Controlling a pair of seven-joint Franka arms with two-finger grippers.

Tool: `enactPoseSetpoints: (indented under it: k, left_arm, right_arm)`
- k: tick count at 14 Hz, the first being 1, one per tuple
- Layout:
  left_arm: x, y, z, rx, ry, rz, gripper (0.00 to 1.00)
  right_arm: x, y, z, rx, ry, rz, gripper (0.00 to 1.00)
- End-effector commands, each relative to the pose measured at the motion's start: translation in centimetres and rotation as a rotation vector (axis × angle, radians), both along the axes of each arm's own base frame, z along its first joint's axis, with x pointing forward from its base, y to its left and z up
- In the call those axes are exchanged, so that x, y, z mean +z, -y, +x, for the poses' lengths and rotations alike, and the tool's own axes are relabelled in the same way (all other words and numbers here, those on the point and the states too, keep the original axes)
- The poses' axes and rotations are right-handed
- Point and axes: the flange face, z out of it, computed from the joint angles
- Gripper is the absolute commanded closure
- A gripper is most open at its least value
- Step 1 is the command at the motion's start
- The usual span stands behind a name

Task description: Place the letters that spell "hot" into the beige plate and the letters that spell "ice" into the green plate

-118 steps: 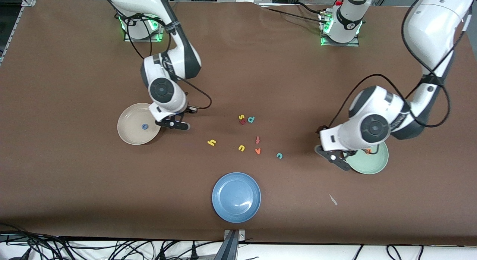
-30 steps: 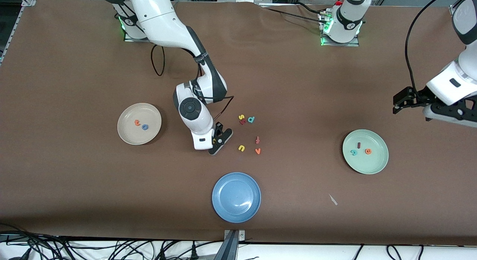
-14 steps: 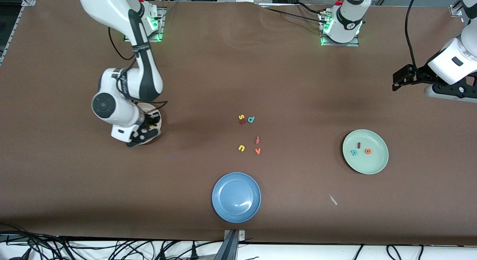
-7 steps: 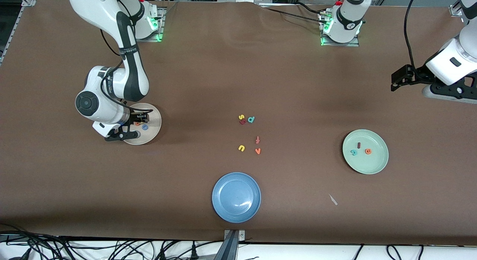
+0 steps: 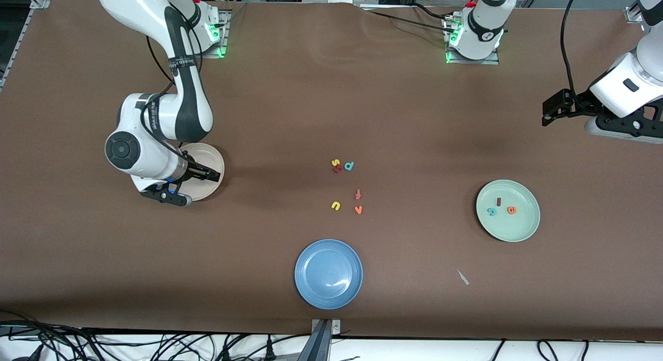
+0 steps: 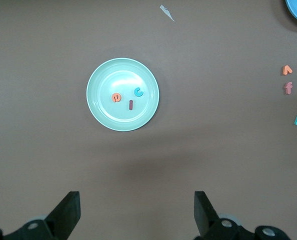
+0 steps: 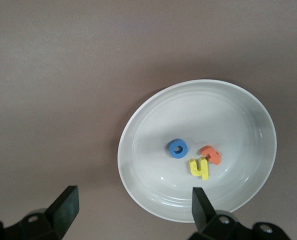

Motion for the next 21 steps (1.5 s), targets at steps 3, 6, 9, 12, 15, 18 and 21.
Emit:
enactPoseSetpoints:
  k: [3, 6, 9, 12, 15, 18, 21]
  left_arm:
    - [0.6, -0.1, 0.3, -0.002, -0.007, -0.003, 0.00]
    - [0.5, -0.2, 0.4, -0.003, -0.002, 0.006, 0.00]
    - [0.6, -0.2, 0.4, -0.002, 0.002, 0.007, 0.00]
    - [0.6, 0.0, 0.4, 0.001, 0.002, 0.009, 0.00]
    - [0.9, 0.0, 0.5, -0.008, 0.009, 0.008, 0.00]
    - [1.1, 0.1, 0.5, -0.008, 0.014, 0.008, 0.00]
    - [1.7, 0.2, 0.6, -0.009, 0.025, 0.007, 0.00]
  right_arm:
    - [0.8, 1.8, 1.2, -0.048, -0.043, -0.002, 0.00]
    - [1.5, 4.3, 1.6, -0.077, -0.072, 0.079, 0.00]
    - [2.5, 6.7, 1.9, 0.006, -0.080, 0.047, 0.00]
    - [6.1, 9.2, 1.5, 0.039, -0.064, 0.047, 0.00]
    - [11.4, 9.9, 0.0, 0.137, -0.056, 0.021, 0.00]
    - [15.9, 10.6, -1.6, 0.222, -0.061, 0.006, 0.00]
    - [22.0, 12.4, -3.2, 0.288, -0.067, -0.008, 0.00]
